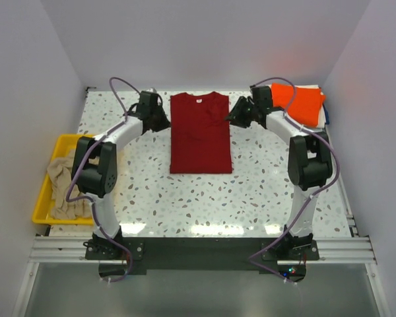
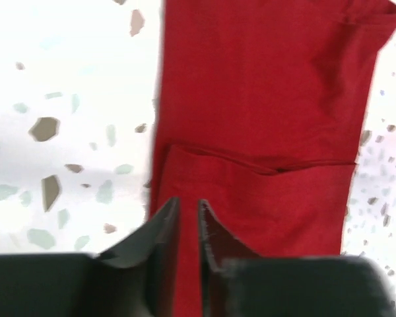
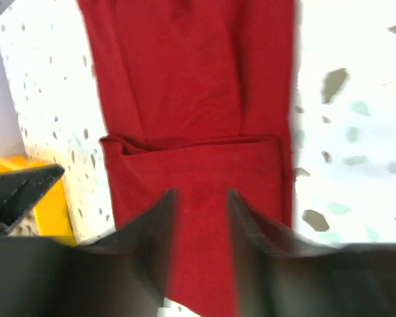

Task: Fold and stack the t-shirts
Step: Fold the tshirt

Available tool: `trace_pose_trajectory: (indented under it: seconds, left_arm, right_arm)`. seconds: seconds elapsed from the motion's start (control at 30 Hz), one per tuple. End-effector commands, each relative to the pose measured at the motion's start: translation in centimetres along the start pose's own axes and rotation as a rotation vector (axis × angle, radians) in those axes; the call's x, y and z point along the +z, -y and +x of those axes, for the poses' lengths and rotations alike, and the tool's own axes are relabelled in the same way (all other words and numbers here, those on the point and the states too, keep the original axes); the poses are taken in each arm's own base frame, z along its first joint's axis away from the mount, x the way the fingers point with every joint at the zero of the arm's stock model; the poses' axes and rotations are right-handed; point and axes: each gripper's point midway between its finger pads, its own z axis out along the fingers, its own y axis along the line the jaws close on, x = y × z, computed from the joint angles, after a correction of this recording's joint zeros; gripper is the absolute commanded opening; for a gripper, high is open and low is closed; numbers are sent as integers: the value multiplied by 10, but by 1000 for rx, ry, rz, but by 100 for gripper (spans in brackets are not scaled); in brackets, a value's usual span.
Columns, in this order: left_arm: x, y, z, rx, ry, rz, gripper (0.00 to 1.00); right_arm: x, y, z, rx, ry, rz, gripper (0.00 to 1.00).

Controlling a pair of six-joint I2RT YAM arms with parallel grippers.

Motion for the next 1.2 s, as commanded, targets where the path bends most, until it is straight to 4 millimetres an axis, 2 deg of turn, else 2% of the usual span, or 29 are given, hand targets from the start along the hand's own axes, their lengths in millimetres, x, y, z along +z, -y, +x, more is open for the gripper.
trace_pose_trajectory:
  seconds: [0.0,0.03,0.1,0.13,0.17,0.2,0.23,0.27,0.33,0.4,0.43,0.5,0.53,0.57,0.63,0.67,0.77,0.8,0.97,1.07,1.1,1.17]
  left_arm:
    - [-15,48,-10,59,61,162,16]
    - [-10,55,2,75,40,175,12]
    - [-4,69,11,90,25,215,3]
    - [6,73,24,97,-6,218,0]
    - [10,77,28,98,-14,230,0]
    - [12,83,33,106,-25,251,0]
    - [19,84,42,111,-43,253,0]
    - [22,86,42,110,-37,262,0]
    - [32,82,49,104,-47,258,0]
    - [40,79,50,100,-48,252,0]
    - [50,69,51,90,-59,232,0]
    - [59,54,47,59,-64,209,0]
    - [61,49,45,47,-63,203,0]
    - [63,43,46,27,-66,198,0]
    - [65,28,44,0,-72,178,0]
    - [66,28,38,-3,-53,191,0]
    - [68,21,40,-18,-63,179,0]
    - [67,21,41,-21,-68,184,0]
    - [56,24,23,-27,-38,204,0]
    - [54,24,10,-30,-16,208,0]
    - [54,17,12,-40,-34,185,0]
    - [55,17,13,-42,-35,186,0]
  right_arm:
    - [-13,-51,10,-91,13,-115,30]
    - [-7,-57,21,-103,-6,-127,25]
    - [8,-58,36,-102,-47,-142,15]
    - [14,-62,45,-103,-72,-158,12]
    - [20,-67,50,-102,-88,-174,7]
    - [32,-62,58,-77,-115,-174,6]
    - [37,-68,63,-81,-124,-209,5]
    - [43,-69,65,-77,-131,-217,4]
    - [58,-63,72,-56,-157,-225,4]
    - [65,-61,71,-40,-170,-223,3]
    - [75,-47,71,-17,-179,-203,2]
    - [81,-42,65,30,-182,-213,2]
    - [83,-31,58,64,-177,-209,2]
    - [83,-25,60,109,-196,-207,2]
    - [83,-16,49,135,-176,-218,2]
    - [84,-12,51,143,-187,-215,2]
    - [82,-4,50,183,-195,-228,2]
    - [80,-9,47,204,-194,-262,3]
    - [76,-5,35,255,-185,-281,3]
    - [78,2,34,284,-194,-270,3]
    - [79,5,34,293,-196,-264,3]
    - [82,11,36,302,-197,-246,3]
